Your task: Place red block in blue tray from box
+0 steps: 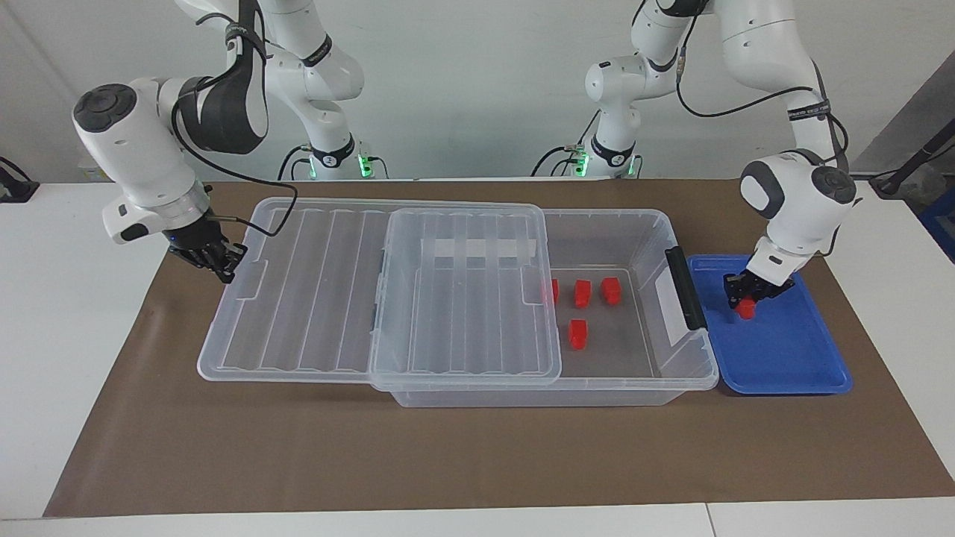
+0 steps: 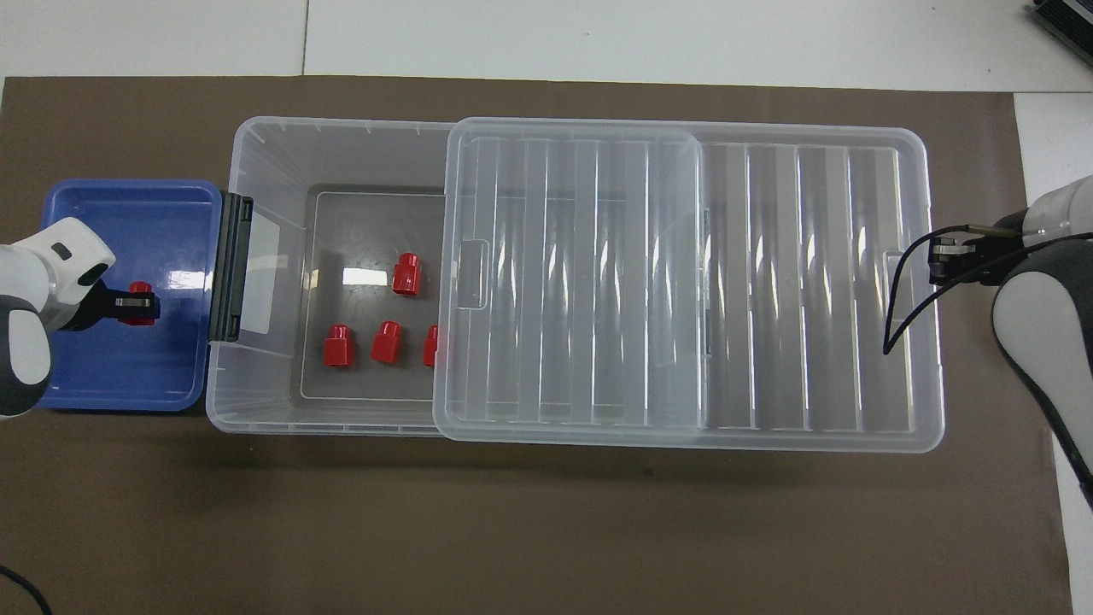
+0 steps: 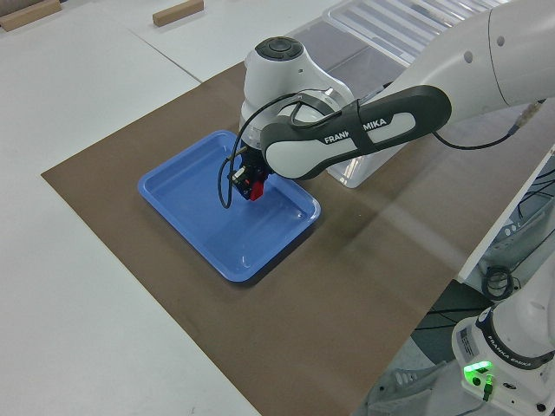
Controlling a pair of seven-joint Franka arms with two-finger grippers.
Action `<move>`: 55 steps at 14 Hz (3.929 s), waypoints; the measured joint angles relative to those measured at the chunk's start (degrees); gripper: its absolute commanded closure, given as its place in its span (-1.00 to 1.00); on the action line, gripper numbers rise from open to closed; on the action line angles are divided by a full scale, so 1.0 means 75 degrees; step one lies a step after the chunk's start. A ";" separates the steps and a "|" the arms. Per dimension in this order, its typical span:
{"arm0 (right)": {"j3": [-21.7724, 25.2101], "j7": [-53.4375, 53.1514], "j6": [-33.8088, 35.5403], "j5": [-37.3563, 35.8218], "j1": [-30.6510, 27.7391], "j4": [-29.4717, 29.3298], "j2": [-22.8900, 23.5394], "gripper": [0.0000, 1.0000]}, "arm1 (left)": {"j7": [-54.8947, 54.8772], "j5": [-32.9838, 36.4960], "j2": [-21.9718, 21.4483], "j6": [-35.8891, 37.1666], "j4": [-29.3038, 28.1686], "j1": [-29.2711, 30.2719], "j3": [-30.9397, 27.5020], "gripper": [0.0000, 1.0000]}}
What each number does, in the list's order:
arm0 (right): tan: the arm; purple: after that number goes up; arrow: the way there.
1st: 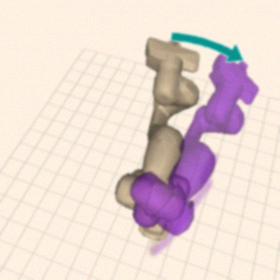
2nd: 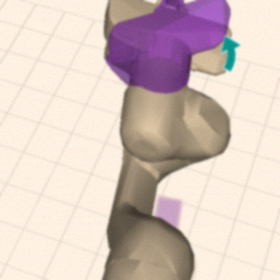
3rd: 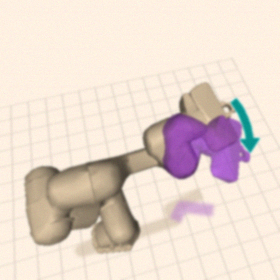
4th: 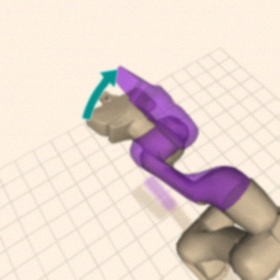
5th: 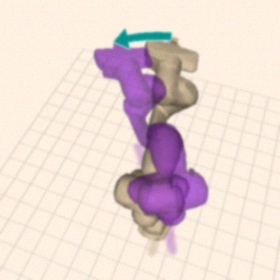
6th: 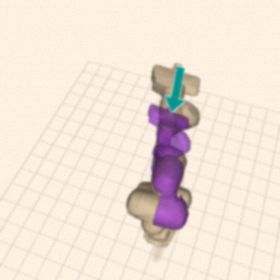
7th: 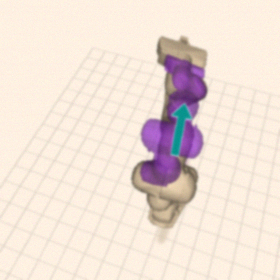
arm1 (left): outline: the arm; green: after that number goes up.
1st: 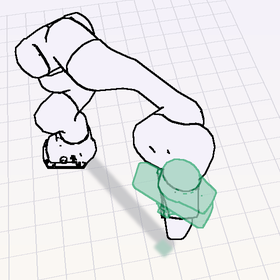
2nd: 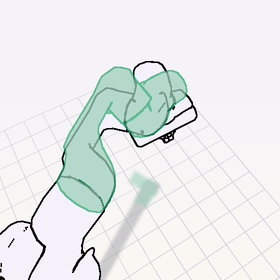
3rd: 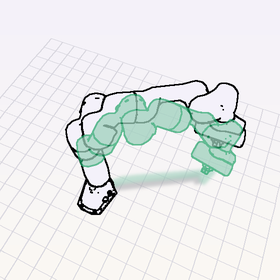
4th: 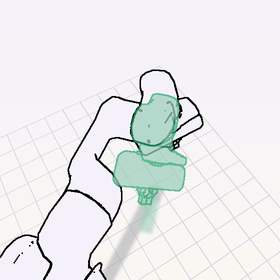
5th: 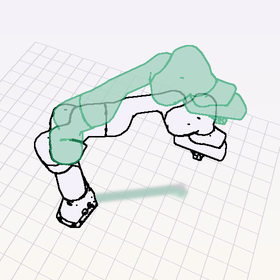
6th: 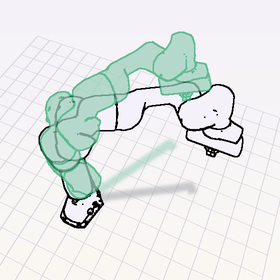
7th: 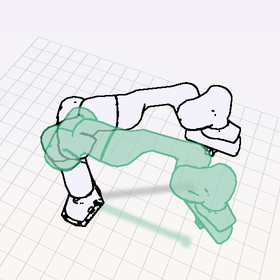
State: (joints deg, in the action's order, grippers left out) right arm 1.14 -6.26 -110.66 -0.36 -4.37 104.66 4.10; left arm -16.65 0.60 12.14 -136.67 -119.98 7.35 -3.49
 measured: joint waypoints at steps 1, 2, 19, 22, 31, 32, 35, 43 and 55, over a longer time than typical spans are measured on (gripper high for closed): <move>0.0005 0.0000 -0.0006 0.0000 -0.0008 -0.0005 0.0000 1.00 | -0.0055 0.0000 0.0088 -0.0030 0.0119 0.0033 -0.0010 1.00; 0.0008 0.0000 -0.0010 0.0000 -0.0024 -0.0005 0.0000 1.00 | -0.0076 0.0000 0.0168 -0.0050 0.0245 0.0084 -0.0008 1.00; 0.0001 0.0336 -0.0299 0.0000 0.0207 0.0111 0.0115 1.00 | -0.0343 -0.0590 0.0849 -0.1001 0.0409 0.0316 0.0142 0.67; -0.0007 0.0728 -0.0234 0.0000 0.0486 0.0121 0.0116 1.00 | -0.0347 -0.0590 0.0854 -0.1017 0.0410 0.0315 0.0141 -1.00; -0.0016 0.0919 0.0081 0.0000 0.1423 0.0122 0.0115 1.00 | -0.0347 -0.0591 0.0907 -0.0993 0.0425 0.0257 0.0147 -1.00; -0.0017 0.0919 0.0083 0.0000 0.1494 0.0122 0.0115 1.00 | -0.0347 -0.0592 0.0900 -0.0893 0.0480 0.0257 0.0147 -1.00; -0.0020 0.0919 0.0084 0.0000 0.1705 0.0122 0.0115 1.00 | -0.0347 -0.0598 0.0641 0.0434 0.1140 0.0257 0.0146 -1.00; -0.0035 0.0621 0.0097 0.0003 0.2357 0.0158 0.0110 1.00 | -0.0207 -0.0611 -0.1661 0.4283 0.2056 0.0257 0.0143 -1.00; -0.0072 0.0158 0.0097 0.0079 0.2950 0.0162 0.0070 1.00 | 0.0492 -0.0368 -0.2071 0.6435 0.3862 -0.1001 0.0387 -1.00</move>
State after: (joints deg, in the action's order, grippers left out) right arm 0.60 -5.07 -109.93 0.23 17.76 105.88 4.63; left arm -12.96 -2.17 -3.39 -88.41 -91.01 -0.16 -0.58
